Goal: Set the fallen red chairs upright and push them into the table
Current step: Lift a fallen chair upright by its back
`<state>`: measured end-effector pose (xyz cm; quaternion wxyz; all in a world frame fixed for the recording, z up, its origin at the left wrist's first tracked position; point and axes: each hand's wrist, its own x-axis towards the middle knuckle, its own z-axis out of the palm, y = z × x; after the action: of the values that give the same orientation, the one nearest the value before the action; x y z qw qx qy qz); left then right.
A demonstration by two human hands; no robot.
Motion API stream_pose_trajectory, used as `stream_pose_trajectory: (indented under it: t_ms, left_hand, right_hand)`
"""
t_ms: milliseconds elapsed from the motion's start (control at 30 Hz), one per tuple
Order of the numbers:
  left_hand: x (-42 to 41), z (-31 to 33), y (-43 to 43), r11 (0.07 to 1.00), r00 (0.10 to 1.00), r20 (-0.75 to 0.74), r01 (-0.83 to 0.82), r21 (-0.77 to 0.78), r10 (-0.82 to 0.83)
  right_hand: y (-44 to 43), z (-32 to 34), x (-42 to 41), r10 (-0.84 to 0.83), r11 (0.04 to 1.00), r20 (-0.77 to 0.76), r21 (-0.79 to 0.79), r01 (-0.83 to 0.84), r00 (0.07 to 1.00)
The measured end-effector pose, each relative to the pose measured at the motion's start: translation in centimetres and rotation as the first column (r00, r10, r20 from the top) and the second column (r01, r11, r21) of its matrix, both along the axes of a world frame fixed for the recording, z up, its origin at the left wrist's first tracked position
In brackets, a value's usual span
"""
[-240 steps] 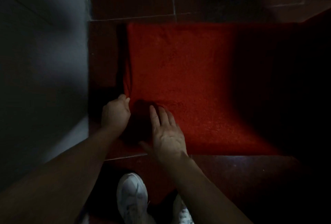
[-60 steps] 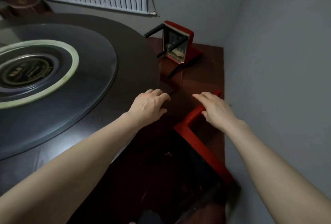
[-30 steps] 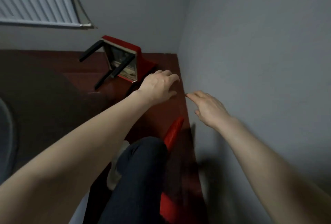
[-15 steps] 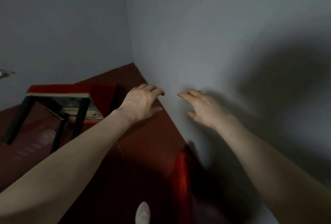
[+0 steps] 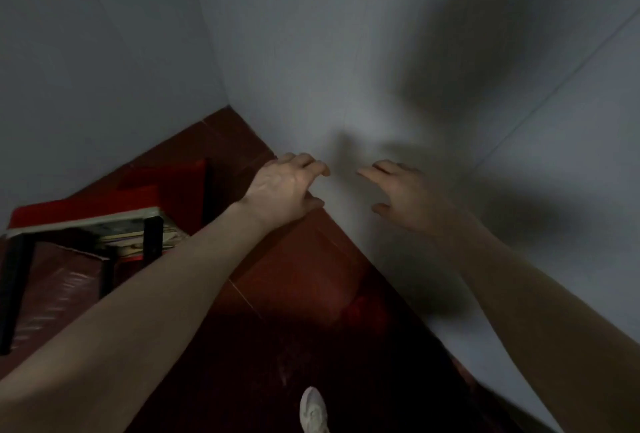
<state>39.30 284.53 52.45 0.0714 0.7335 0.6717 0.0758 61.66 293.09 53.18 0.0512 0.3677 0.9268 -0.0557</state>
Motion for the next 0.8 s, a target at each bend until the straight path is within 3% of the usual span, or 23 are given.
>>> stream_pose_trajectory:
  t_ms: [200, 467, 633, 800]
  left_hand:
    - [-0.3, -1.2, 3.8, 0.998, 0.998, -0.01, 0.058, -0.007, -0.058]
    - [-3.8, -7.4, 11.4, 0.984, 0.979, -0.104, 0.172, -0.044, -0.176]
    - [-3.6, -12.2, 15.6, 0.928, 0.947, -0.036, 0.306, -0.215, -0.32]
    - [0.0, -18.6, 19.0, 0.79, 0.845, 0.057, 0.519, -0.327, -0.531]
  right_hand:
    - [2.7, -1.9, -1.2, -0.025, 0.999, 0.058, -0.038, 0.027, 0.998]
    - [8.8, -9.6, -5.9, -0.04, 0.993, 0.049, -0.104, 0.045, 0.998]
    - [8.5, -14.2, -4.7, -0.243, 0.941, 0.053, -0.23, 0.248, 0.969]
    - [5.7, -19.1, -0.7, -0.471, 0.809, 0.16, -0.313, 0.497, 0.868]
